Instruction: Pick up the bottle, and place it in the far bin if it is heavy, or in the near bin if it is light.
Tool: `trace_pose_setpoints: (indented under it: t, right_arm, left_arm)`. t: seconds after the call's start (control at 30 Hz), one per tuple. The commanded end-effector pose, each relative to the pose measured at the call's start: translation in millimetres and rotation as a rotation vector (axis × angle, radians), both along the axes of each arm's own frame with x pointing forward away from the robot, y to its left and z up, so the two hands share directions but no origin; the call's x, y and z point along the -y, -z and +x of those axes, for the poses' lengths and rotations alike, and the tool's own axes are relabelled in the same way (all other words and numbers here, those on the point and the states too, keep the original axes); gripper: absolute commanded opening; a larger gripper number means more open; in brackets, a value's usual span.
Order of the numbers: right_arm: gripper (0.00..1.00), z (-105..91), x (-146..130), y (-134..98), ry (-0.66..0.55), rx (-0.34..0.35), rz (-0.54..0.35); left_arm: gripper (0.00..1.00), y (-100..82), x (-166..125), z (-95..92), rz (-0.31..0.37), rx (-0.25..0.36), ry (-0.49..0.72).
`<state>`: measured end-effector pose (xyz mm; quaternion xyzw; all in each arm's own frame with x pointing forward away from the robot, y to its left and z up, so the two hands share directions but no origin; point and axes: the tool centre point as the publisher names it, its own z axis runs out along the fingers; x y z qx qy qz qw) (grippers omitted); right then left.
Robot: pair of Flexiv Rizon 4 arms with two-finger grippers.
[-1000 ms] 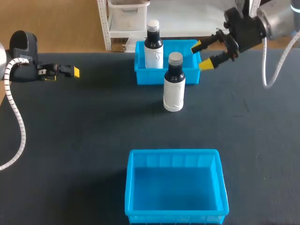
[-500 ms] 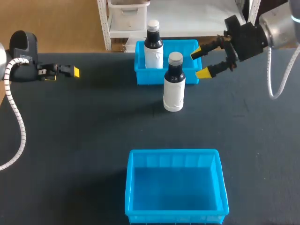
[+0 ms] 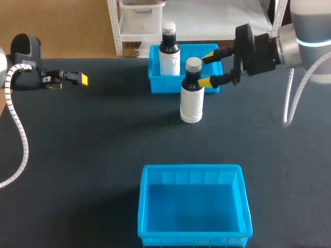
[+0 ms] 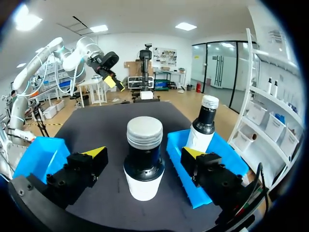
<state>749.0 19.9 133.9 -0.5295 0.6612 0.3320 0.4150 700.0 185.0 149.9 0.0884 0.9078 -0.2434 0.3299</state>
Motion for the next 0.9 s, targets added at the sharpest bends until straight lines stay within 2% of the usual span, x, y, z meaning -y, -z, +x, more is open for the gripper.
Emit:
trace_pose_setpoints:
  t: [0.03, 0.5, 0.9]
  right_arm:
    - [1.00, 0.7, -3.1, 2.8, 0.076, 0.039, -0.012]
    - [1.00, 14.4, -15.8, 8.9, -0.005, 0.031, -0.004]
    - [1.00, 18.7, -31.7, 15.6, -0.035, 0.019, 0.005]
  left_arm:
    - [1.00, 0.0, 0.0, 0.0, 0.000, 0.000, 0.000]
    - [1.00, 0.0, 0.0, 0.0, 0.000, 0.000, 0.000]
    - [1.00, 0.0, 0.0, 0.0, 0.000, 0.000, 0.000]
